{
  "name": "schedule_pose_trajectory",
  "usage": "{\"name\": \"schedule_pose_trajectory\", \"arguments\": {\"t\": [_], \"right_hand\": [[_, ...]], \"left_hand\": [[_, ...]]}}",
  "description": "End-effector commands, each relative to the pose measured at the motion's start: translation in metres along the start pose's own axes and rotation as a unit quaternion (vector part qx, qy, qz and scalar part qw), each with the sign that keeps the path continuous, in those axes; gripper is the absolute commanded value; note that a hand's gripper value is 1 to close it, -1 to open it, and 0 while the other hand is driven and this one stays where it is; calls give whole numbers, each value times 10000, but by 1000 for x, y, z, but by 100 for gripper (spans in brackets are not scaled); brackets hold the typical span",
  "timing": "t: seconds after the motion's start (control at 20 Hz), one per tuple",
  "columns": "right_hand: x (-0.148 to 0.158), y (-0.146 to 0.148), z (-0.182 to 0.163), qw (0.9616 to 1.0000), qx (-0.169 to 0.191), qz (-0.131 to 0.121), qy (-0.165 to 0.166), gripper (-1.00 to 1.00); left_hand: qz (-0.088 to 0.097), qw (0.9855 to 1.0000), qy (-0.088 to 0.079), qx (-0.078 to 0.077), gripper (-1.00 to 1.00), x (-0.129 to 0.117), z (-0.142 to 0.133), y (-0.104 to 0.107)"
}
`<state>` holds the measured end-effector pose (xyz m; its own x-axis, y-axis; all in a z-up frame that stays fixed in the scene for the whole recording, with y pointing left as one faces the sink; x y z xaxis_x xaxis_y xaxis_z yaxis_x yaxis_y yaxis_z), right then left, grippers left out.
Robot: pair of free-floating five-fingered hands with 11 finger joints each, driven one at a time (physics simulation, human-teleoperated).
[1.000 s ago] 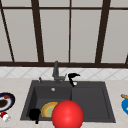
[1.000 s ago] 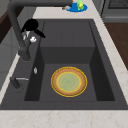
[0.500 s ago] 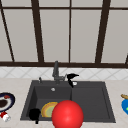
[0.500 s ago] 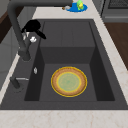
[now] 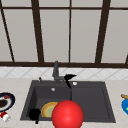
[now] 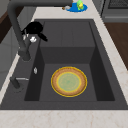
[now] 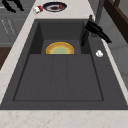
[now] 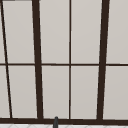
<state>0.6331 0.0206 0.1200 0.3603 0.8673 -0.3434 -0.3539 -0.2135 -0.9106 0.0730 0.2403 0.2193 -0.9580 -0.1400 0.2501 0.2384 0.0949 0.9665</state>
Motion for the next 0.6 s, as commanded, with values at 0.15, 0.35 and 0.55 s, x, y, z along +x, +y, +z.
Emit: {"name": "schedule_pose_trajectory", "arguments": {"t": [0.15, 0.35, 0.55], "right_hand": [[0, 0, -3, 9949, -826, -271, -521, -100], [-4, 6, -5, 9927, -1020, -298, -579, -100], [-3, 17, -8, 9897, -1023, -542, -837, -100]], "left_hand": [[0, 10000, 0, 0, 0, 0, 0, 0], [0, 10000, 0, 0, 0, 0, 0, 0], [0, 10000, 0, 0, 0, 0, 0, 0]]}}
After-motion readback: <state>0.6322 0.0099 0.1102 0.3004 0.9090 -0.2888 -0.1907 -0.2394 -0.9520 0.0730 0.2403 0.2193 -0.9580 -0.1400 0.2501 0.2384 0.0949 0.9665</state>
